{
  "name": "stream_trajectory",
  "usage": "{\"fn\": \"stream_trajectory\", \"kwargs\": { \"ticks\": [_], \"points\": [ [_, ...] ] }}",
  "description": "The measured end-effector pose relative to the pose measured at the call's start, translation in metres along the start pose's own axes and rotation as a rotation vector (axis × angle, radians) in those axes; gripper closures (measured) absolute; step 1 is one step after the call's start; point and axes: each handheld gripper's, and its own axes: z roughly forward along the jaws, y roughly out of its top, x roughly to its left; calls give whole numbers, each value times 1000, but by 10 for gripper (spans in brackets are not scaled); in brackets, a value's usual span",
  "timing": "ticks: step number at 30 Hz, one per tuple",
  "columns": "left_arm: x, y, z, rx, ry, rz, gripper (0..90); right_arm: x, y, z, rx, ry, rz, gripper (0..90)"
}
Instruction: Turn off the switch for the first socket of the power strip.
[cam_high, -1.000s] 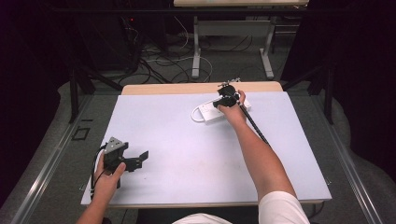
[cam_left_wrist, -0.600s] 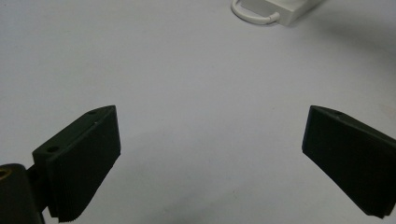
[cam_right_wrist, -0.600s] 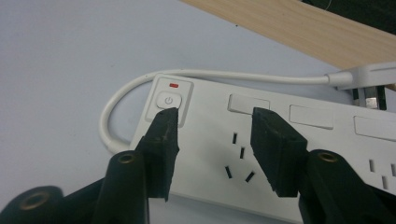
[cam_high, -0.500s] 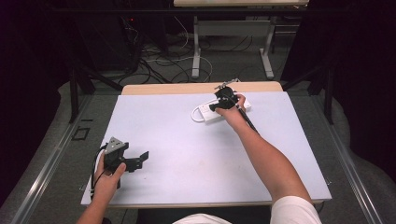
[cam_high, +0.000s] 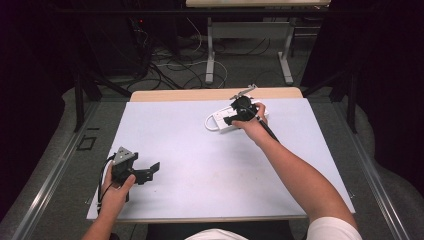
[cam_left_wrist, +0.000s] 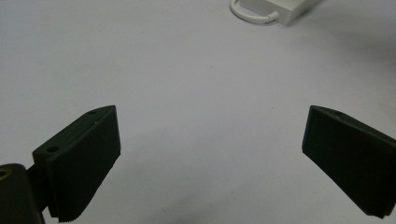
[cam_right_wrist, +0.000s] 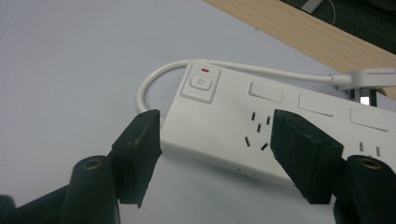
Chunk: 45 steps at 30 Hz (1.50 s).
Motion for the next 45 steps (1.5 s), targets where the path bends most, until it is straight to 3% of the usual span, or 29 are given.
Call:
{"fn": "stream_trajectory", "kwargs": {
  "ticks": [5,15,31,37,45],
  "points": [
    [-1,0,0,0,1,-1,43,7,-5,-14,-27,29,-24,326],
    [-2,0,0,0,1,0,43,23,-17,-38,-21,49,-44,285],
    [-2,0,0,1,2,4,43,43,-58,-64,-18,131,-4,184],
    [-3,0,0,4,3,12,43,42,-78,-69,-39,115,-7,150],
    [-4,0,0,1,5,1,43,32,-105,-76,-70,90,46,146]
  ]
}}
